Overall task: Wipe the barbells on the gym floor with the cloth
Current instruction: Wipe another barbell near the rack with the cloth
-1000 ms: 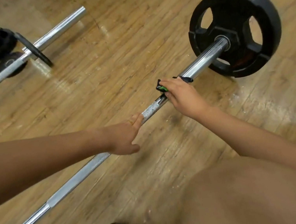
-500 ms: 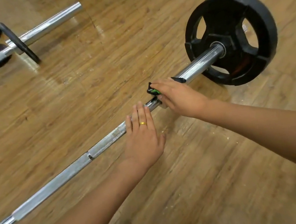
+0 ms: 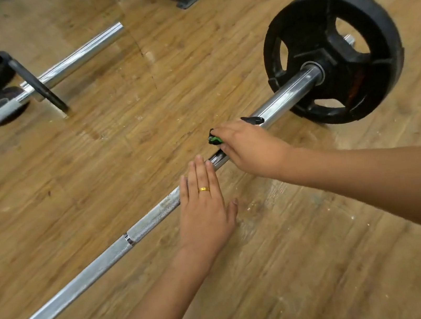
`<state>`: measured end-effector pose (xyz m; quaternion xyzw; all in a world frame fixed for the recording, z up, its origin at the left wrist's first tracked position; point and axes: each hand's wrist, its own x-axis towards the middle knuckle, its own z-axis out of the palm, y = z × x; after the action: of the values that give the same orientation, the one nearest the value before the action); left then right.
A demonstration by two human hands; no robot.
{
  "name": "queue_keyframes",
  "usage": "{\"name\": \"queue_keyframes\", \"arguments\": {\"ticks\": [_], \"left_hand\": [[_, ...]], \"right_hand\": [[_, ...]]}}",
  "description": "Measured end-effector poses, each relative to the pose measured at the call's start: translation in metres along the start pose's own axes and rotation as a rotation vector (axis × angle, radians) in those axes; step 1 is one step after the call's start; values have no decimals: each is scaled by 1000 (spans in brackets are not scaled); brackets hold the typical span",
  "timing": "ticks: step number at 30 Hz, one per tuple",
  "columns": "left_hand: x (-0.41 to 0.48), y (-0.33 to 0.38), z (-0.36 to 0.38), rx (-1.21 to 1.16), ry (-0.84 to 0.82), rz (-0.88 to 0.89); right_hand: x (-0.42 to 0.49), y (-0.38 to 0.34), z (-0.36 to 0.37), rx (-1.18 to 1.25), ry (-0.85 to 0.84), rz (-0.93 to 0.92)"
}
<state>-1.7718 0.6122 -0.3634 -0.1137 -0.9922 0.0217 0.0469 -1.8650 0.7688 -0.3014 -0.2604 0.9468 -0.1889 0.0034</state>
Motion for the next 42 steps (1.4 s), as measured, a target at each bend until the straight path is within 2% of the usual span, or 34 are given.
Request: {"name": "queue_keyframes", "arguments": {"ticks": [4,9,11,14,16,24,30,34,38,42], "left_hand": [[9,-6,0,-17,7,-17],[17,-5,2,-49,31,-58],[18,-9,4,-49,46,-41],[22,-11,7,-58,61,-39],[24,-12,7,-62,64,-45],[34,-17,8,-24,40,-53],[40,-42,11,93,25,62],[48,-43,10,102,37,40],[54,-50,10,101,57,28],[59,-51,14,85,78,-5]], "right_hand": [[-5,4,11,9,26,-8],[21,23,-16,16,-160,-90],[32,18,-15,83,-124,-52],[16,6,10,111,43,43],[-8,3,25,95,113,21],[29,16,17,28,51,-101],[7,33,22,-21,82,-201],[38,28,23,11,70,-167],[17,37,36,-71,129,-190],[35,32,37,-13,178,-171]]}}
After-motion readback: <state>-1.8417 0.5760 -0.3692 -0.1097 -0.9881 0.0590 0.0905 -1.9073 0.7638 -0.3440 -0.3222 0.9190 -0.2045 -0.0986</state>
